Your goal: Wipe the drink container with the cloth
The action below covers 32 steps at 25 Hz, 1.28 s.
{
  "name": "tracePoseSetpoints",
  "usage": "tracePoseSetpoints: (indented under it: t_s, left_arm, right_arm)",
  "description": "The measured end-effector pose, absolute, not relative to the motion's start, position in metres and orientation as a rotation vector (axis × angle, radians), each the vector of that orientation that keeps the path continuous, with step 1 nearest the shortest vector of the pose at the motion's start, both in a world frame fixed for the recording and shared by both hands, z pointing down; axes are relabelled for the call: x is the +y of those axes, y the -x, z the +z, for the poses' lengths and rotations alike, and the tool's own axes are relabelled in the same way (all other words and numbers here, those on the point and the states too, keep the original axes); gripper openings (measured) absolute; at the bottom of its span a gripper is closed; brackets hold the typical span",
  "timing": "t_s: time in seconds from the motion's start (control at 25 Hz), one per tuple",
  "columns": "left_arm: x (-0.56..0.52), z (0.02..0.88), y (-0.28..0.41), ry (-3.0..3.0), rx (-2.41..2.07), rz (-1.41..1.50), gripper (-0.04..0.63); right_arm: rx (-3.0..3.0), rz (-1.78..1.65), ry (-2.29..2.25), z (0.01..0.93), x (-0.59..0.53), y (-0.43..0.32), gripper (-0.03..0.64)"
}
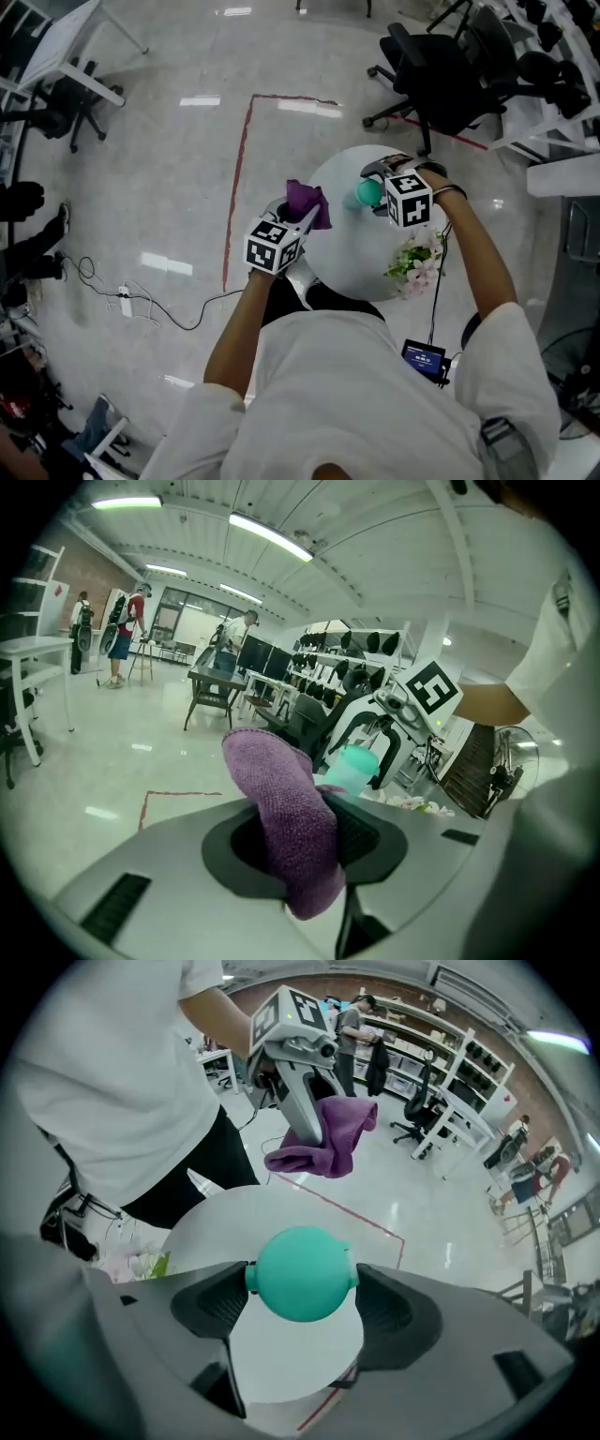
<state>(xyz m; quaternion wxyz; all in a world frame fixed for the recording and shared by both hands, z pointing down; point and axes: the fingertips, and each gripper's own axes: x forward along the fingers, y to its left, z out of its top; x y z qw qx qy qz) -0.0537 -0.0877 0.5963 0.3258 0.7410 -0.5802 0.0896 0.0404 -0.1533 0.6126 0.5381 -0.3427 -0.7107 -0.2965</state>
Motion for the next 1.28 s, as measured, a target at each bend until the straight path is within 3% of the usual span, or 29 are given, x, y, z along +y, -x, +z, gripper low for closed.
tracePoseSetpoints:
  t_s: [0.84,1.28]
  left_arm:
    - [-0.186,0.597,-0.008,-2.346,-1.005,0.401,0.123]
    - [-0.195,0.714,-0.029,-2.288,-0.726,0.594,0.123]
  right_arm:
    - [-1.911,0.142,-0.414,0.615,-0.147,-0.040,0.367]
    - [-1.938,0.273,-0.704,0.616,-0.144,-0.044,0.367]
